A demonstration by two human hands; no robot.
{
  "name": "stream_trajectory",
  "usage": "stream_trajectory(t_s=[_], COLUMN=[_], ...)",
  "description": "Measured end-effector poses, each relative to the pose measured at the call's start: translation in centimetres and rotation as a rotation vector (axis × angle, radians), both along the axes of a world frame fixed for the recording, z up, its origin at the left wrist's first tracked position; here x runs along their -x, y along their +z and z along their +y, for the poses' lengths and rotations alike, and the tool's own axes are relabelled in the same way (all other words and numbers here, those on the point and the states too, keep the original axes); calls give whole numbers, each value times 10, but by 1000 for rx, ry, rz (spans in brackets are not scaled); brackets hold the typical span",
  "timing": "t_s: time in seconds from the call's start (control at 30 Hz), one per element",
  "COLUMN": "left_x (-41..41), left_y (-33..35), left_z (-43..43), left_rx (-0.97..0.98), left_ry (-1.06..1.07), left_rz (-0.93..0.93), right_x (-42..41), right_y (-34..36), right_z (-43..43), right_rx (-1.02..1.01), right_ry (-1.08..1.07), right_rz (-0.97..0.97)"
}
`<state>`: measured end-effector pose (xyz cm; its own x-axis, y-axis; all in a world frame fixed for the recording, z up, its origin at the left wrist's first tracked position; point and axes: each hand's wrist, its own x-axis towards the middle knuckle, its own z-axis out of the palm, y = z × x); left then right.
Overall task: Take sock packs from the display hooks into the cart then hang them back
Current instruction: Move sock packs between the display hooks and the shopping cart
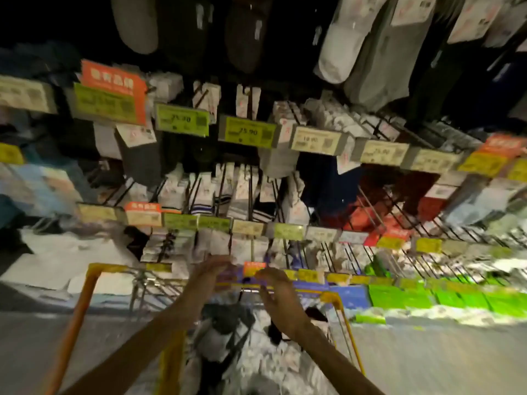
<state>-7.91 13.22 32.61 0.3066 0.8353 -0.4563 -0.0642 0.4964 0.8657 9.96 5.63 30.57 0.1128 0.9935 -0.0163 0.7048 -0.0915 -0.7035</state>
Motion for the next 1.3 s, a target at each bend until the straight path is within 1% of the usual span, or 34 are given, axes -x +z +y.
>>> stream_trajectory(t_s=[0.03,0.13,0.2,0.27,0.3,0.43,0.6,0.73,0.83,0.9,0.97,1.03,1.13,1.23,1.3], left_x=[-2,-7,-12,-17,-21,-33,-59,-77,-85,-87,-93,-98,-102,-106,-110], left_y=[-8,-22,-28,-33,-38,-69,-120,-180,-237,-273,-304,-335,-383,-432,-460], left_z=[-7,-42,-60,-80,-89,-121,-164,-188,-201,-210,-216,-217,-212,-209,-210], left_rx=[6,85,124,132,140,177,254,307,370,408,439,480,452,428,321], left_ry=[-24,-73,-56,-50,-55,-40,-24,11,-32,-43,-149,-206,-168,-273,-356], left_rz=[56,127,146,176,207,301,337,369,377,417,415,409,489,524,605], right_x=[-1,-9,-19,-29,-36,-63,-91,-110,-120,-127,-135,-142,-158,-178,-182], right_y=[-5,-21,-41,-61,-71,-112,-162,-210,-247,-276,-306,-337,-384,-434,-464], right_z=[-12,-47,-65,-82,-89,-119,-156,-179,-196,-197,-188,-175,-151,-138,-134], right_rx=[-2,68,147,272,309,354,422,553,645,715,771,840,894,906,874], right_ry=[-21,15,10,5,12,41,79,123,147,168,175,159,157,178,217], right_rz=[10,-11,7,37,19,8,14,-16,-61,-88,-93,-75,-140,-254,-350])
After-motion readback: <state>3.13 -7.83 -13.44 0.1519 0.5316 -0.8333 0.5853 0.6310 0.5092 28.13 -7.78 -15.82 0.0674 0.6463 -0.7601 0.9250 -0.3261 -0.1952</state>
